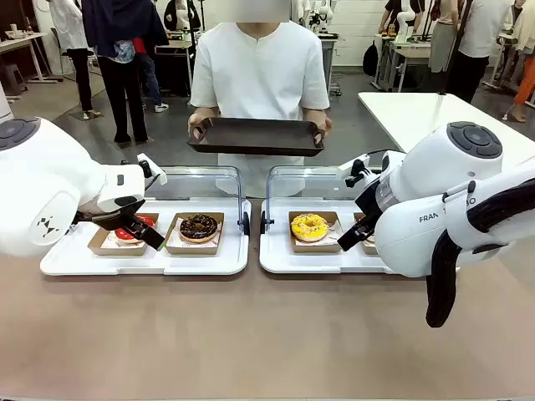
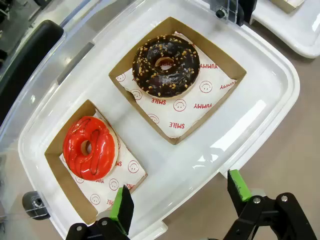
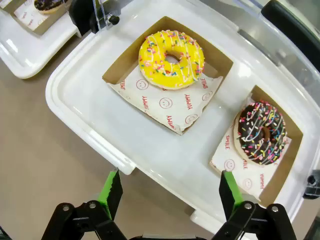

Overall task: Provide the desired donut to the person.
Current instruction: Pick up and lift the Paper togo box containing the Donut pointed at by the person.

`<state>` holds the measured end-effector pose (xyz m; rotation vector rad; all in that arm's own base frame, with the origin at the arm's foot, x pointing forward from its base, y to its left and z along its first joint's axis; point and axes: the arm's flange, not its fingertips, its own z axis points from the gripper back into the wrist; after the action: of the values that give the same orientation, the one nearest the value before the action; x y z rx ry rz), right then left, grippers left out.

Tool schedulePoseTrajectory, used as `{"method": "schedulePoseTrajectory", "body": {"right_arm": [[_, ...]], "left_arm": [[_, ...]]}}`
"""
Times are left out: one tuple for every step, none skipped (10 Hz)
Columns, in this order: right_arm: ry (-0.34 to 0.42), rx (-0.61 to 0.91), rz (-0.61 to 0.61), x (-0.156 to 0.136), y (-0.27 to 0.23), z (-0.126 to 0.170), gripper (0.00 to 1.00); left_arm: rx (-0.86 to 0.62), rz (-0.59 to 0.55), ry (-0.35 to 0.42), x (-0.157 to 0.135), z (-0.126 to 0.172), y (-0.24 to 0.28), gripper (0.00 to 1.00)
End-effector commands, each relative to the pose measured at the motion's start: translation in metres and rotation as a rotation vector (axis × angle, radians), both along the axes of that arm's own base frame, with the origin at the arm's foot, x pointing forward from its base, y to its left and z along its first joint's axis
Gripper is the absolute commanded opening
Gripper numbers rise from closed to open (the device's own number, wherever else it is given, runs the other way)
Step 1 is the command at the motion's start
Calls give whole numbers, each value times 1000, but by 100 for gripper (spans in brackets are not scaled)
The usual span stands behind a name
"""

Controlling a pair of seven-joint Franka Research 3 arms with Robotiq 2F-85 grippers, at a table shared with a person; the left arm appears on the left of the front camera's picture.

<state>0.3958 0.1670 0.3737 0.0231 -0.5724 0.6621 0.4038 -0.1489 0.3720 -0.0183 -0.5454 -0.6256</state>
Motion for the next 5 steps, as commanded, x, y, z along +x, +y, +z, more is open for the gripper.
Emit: {"method": "schedulePoseTrajectory", "body": {"right_arm": [[0,0,0,0,0,0,100],[0,0,0,0,0,0,100],[0,0,0,0,0,0,100],[0,0,0,0,0,0,100],[0,0,0,0,0,0,100]], "left_arm": [[0,0,0,0,0,0,100],[0,0,0,0,0,0,100],[0,0,0,0,0,0,100],[0,0,0,0,0,0,100],[0,0,0,0,0,0,100]]}}
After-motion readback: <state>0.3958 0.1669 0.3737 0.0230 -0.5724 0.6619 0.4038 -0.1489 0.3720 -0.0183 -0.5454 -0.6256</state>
